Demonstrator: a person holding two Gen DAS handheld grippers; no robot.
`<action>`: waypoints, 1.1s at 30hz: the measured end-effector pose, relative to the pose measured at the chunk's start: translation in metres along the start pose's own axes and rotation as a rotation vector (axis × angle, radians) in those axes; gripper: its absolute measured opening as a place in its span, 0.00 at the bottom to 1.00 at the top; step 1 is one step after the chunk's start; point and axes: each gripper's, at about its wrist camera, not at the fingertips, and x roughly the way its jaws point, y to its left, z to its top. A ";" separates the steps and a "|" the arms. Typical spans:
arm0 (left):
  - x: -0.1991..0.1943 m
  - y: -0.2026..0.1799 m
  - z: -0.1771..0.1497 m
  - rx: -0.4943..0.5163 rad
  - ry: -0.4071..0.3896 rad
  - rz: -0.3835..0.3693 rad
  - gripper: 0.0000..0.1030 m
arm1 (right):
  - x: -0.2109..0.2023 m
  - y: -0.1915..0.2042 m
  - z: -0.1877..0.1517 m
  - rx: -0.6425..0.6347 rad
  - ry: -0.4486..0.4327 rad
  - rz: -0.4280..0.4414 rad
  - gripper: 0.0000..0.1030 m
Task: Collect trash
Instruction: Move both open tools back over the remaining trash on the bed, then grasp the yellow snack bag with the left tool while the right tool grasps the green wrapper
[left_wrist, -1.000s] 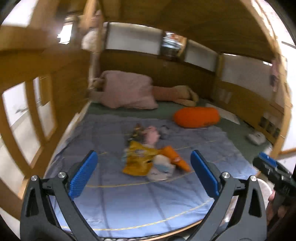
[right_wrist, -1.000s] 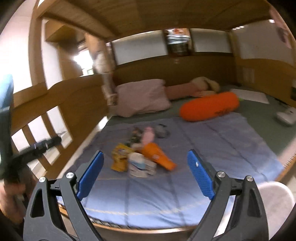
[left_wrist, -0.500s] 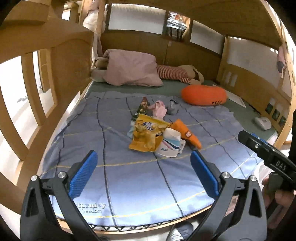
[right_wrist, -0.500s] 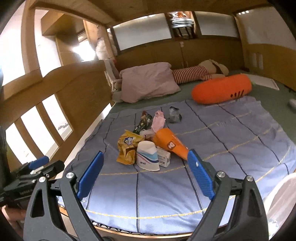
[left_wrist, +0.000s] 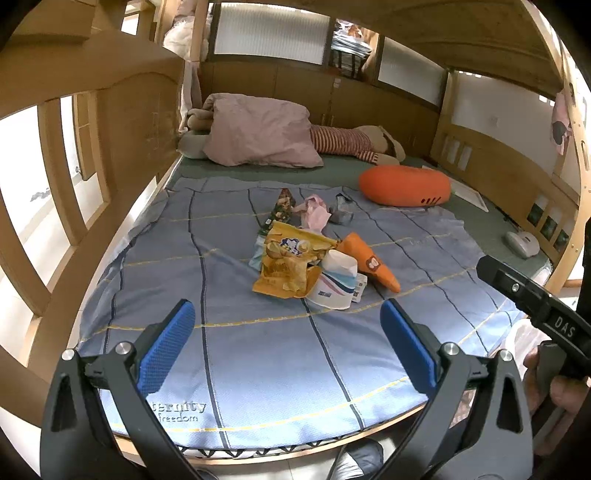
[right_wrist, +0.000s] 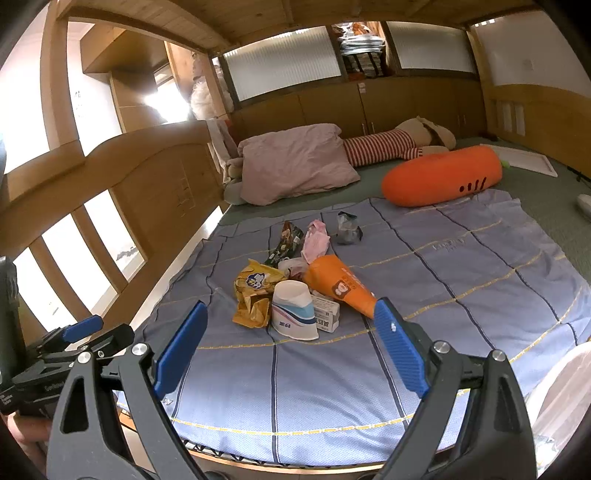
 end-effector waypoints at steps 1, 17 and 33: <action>0.001 0.000 0.000 0.004 -0.001 -0.002 0.97 | 0.000 0.000 0.000 0.000 0.000 -0.001 0.87; 0.106 -0.030 0.013 0.177 0.103 0.044 0.97 | 0.026 -0.012 0.000 0.061 0.079 -0.017 0.87; 0.246 -0.006 0.025 0.088 0.361 -0.064 0.16 | 0.092 -0.024 0.011 0.070 0.172 -0.078 0.87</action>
